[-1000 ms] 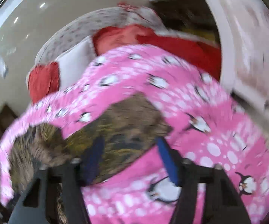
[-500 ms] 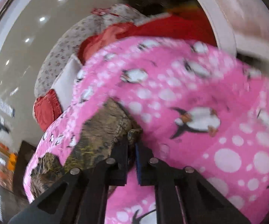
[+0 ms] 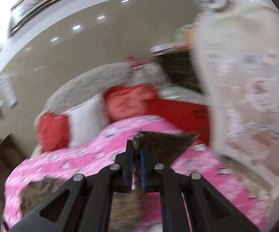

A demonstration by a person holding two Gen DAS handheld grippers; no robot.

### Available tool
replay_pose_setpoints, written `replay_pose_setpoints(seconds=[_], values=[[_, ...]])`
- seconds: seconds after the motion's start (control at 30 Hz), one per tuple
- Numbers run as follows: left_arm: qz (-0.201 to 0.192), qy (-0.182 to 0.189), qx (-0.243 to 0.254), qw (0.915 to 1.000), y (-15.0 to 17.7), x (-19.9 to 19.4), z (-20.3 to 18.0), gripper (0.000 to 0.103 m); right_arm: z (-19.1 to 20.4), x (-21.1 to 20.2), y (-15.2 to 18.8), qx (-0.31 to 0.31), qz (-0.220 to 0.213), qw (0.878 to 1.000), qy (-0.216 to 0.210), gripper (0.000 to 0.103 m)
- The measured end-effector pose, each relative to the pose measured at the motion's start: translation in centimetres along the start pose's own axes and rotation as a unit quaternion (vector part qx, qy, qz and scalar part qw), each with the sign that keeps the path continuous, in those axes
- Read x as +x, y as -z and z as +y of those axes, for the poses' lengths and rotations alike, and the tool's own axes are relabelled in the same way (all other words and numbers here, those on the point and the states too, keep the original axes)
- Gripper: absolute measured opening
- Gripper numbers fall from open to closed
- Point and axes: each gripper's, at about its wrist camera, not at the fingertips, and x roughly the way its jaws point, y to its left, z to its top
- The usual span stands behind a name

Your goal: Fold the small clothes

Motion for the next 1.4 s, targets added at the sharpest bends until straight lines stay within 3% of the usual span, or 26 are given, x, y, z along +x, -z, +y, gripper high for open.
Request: replay_pose_setpoints(seconds=[0.07, 0.2, 0.33, 0.43, 0.53, 0.6, 0.63, 0.7, 0.83, 0.9, 1.0, 1.03, 1.07, 1.1, 1.27, 1.4], values=[[0.000, 0.001, -0.001, 1.0000, 0.0, 0.0, 0.0, 0.038, 4.5, 1.4, 1.3, -0.027, 0.019, 0.998, -0.050, 0.006], [-0.001, 0.002, -0.002, 1.0000, 0.0, -0.1, 0.0, 0.038, 16.6, 4.9, 6.9, -0.070, 0.077, 0.978, -0.180, 0.006], [-0.005, 0.008, -0.010, 0.9999, 0.1, -0.5, 0.1, 0.038, 24.7, 8.7, 14.4, -0.094, 0.153, 0.952, -0.247, 0.006], [-0.019, 0.012, -0.032, 0.9992, 0.2, -1.9, 0.5, 0.037, 28.0, 11.3, 20.8, -0.136, 0.219, 0.933, -0.250, 0.006], [-0.048, 0.037, -0.051, 0.9968, -0.7, -3.7, 0.3, 0.037, 28.6, 11.8, 25.9, -0.202, 0.250, 0.924, -0.205, 0.008], [-0.042, 0.071, -0.060, 0.9948, -1.8, -3.3, -0.2, 0.037, 28.1, 11.1, 27.3, -0.221, 0.251, 0.921, -0.198, 0.015], [-0.034, 0.094, -0.070, 0.9926, -2.4, -2.7, -0.5, 0.037, 27.8, 10.5, 27.2, -0.220, 0.248, 0.921, -0.203, 0.018], [-0.010, 0.140, -0.079, 0.9869, -3.7, -0.7, -1.4, 0.037, 27.1, 9.2, 26.7, -0.217, 0.246, 0.922, -0.206, 0.035], [0.065, 0.203, -0.092, 0.9727, -5.0, 4.5, -3.4, 0.037, 25.2, 6.7, 28.2, -0.282, 0.248, 0.915, -0.149, 0.040], [0.062, 0.206, -0.098, 0.9717, -5.5, 5.8, -3.9, 0.038, 23.4, 5.2, 28.7, -0.271, 0.239, 0.921, -0.144, 0.048], [0.065, 0.225, -0.120, 0.9647, -6.3, 6.3, -4.0, 0.038, 22.3, 4.4, 28.5, -0.247, 0.229, 0.932, -0.133, 0.050], [0.064, 0.231, -0.123, 0.9630, -6.6, 6.2, -4.2, 0.030, 22.3, 4.7, 28.7, -0.248, 0.234, 0.932, -0.126, 0.051], [0.063, 0.235, -0.120, 0.9625, -6.7, 6.1, -4.3, 0.010, 22.2, 4.8, 28.9, -0.248, 0.237, 0.931, -0.122, 0.051], [0.062, 0.237, -0.114, 0.9628, -6.8, 6.0, -4.6, 0.000, 22.2, 4.9, 28.8, -0.246, 0.232, 0.933, -0.120, 0.052], [0.023, 0.156, -0.089, 0.9834, -6.3, 4.5, -4.8, 0.000, 22.5, 5.4, 29.0, -0.248, 0.229, 0.934, -0.118, 0.053], [-0.027, 0.161, -0.061, 0.9847, -6.4, -0.4, -4.6, 0.000, 22.6, 5.6, 29.2, -0.245, 0.230, 0.934, -0.121, 0.053]])
